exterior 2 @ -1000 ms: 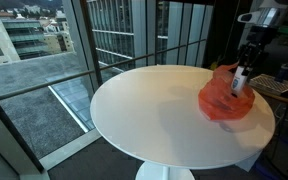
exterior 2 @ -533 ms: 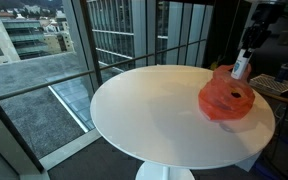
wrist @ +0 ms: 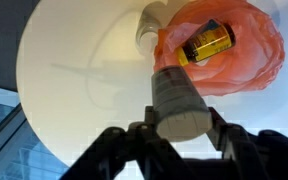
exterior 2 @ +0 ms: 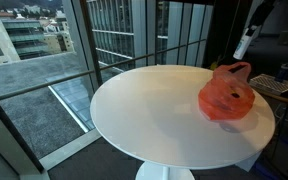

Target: Remove the white bottle from the plastic

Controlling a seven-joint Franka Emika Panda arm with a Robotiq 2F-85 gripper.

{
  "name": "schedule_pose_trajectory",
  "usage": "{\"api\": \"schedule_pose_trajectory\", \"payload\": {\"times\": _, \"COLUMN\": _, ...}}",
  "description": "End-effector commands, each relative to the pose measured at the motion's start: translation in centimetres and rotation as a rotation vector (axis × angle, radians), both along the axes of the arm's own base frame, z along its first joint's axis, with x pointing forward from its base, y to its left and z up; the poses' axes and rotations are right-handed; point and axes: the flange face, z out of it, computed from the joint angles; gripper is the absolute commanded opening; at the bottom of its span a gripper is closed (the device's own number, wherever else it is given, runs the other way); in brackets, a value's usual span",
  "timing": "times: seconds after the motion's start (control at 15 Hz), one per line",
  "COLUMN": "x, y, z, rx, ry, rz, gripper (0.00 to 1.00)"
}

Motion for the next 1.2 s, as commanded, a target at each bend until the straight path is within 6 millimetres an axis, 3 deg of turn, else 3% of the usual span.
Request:
{"api": "schedule_pose_trajectory", "payload": {"times": 0.0, "x": 1.1, "y": -2.3, "z": 2.2, "rx": 0.004, "ry": -0.016, "rz": -0.118, "gripper": 0.27}}
{"api": "schedule_pose_trajectory", "payload": {"times": 0.4, "x": 2.7, "y": -5.9, "z": 1.0, "rx": 0.011, "ry": -0.020, "rz": -0.336, "gripper": 0.27}}
{"api": "schedule_pose_trajectory", "payload": {"times": 0.87, "x": 2.5, "y": -10.7, "z": -4.4, "rx": -0.033, "ry": 0.084, "rz": -0.538, "gripper": 0.27}}
{"api": "schedule_pose_trajectory", "payload": {"times": 1.13, "x": 1.8, "y": -11.8, "z": -7.6, "rx": -0.019, "ry": 0.130, "rz": -0.548, "gripper": 0.27}}
